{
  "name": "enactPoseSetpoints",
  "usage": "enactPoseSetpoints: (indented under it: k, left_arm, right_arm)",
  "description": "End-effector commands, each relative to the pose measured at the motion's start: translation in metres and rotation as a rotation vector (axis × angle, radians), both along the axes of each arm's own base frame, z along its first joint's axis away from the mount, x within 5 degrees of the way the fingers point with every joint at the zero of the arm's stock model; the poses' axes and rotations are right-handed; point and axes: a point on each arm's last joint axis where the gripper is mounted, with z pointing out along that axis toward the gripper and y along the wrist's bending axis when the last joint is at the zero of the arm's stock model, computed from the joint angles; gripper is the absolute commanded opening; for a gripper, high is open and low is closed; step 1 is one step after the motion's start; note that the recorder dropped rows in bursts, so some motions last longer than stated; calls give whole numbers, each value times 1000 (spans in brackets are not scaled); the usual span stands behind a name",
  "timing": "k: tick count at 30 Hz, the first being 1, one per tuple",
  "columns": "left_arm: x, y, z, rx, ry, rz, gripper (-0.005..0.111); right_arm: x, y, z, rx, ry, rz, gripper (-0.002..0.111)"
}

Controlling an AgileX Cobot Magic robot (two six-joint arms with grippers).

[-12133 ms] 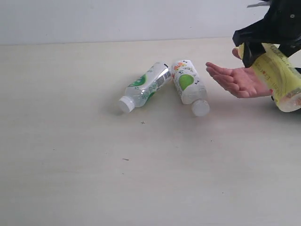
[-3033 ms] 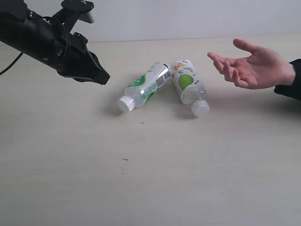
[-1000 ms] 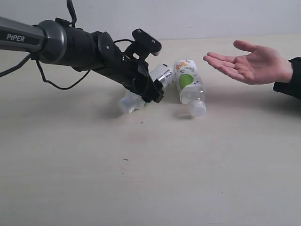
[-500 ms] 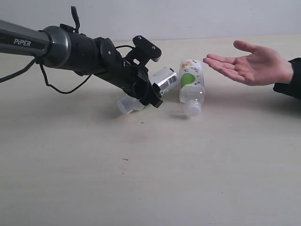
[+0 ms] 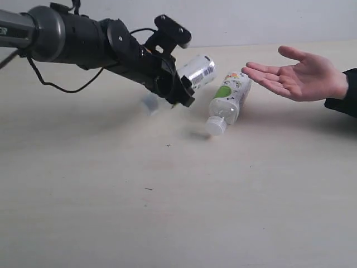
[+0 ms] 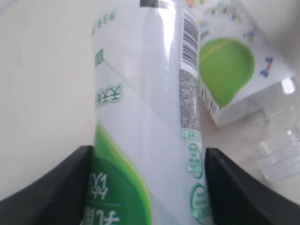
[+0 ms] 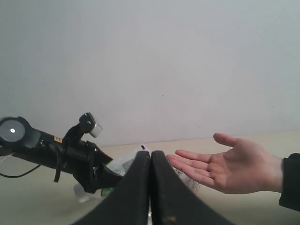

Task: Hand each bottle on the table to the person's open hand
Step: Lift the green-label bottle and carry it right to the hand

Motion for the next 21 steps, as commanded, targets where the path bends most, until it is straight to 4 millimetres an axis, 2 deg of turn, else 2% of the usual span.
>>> enactPoseSetpoints:
  k: [1,4,5,7,10,17,21]
  left_arm:
    - [-6,0,49,-100,-60,58,1]
    - [-11,2,72,-177,-64,107,0]
    - [-16,-2,83,-252,-41,152,0]
    - [-23,-10,90,-302,-19,169,0]
    - [-32,-28,92,-365,1,190,0]
    - [-61,-85,107,-649,-64,270,0]
    - [-70,-111,88,-782,-15,376,0]
  right_arm:
    - [0,0,0,-9,-8,0,0]
    - [0,0,0,-9,-8,0,0]
    - [0,0,0,-9,-8,0,0]
    - [0,0,0,-9,-8,0,0]
    - [0,0,0,-11,-8,-1,0]
    - [0,0,0,-11,-8,-1,0]
    - [0,0,0,-11,-8,-1,0]
